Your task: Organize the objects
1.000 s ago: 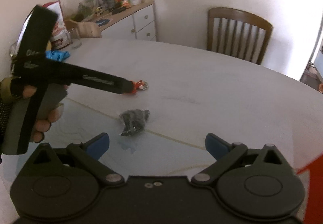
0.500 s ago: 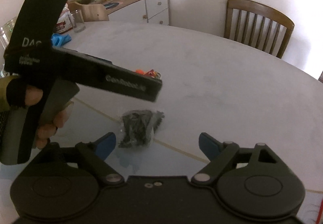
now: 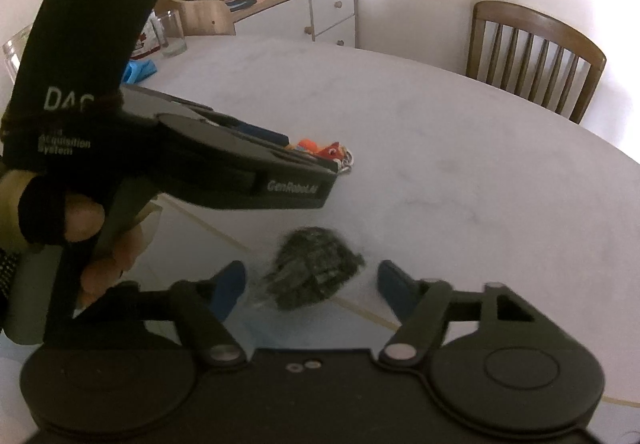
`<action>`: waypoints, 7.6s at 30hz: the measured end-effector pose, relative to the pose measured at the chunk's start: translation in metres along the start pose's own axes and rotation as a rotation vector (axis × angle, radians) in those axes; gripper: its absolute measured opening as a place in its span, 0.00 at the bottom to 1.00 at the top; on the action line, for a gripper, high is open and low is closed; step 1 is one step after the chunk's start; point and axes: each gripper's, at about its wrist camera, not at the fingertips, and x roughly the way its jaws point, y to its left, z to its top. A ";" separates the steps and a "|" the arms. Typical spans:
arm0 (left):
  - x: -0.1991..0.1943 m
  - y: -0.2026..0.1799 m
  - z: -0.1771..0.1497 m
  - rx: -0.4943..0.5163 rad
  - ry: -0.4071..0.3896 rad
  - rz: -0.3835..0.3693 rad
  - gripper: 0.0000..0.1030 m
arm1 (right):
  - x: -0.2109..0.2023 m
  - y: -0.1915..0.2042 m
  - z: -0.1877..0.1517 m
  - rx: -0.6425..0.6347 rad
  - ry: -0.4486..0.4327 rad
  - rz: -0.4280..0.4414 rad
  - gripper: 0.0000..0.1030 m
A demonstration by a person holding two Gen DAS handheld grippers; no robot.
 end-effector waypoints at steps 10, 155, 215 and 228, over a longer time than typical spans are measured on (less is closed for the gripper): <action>-0.009 -0.006 -0.002 0.028 -0.004 -0.017 0.37 | -0.012 -0.006 -0.005 0.023 0.004 -0.007 0.35; -0.101 -0.451 -0.005 0.306 0.189 -0.346 0.37 | -0.294 -0.255 -0.204 0.148 0.048 -0.145 0.37; -0.276 -0.328 -0.050 0.227 -0.137 -0.460 1.00 | -0.421 -0.130 -0.225 0.416 -0.392 -0.359 0.99; -0.290 -0.318 -0.061 0.242 -0.185 -0.444 1.00 | -0.422 -0.115 -0.232 0.447 -0.388 -0.363 0.99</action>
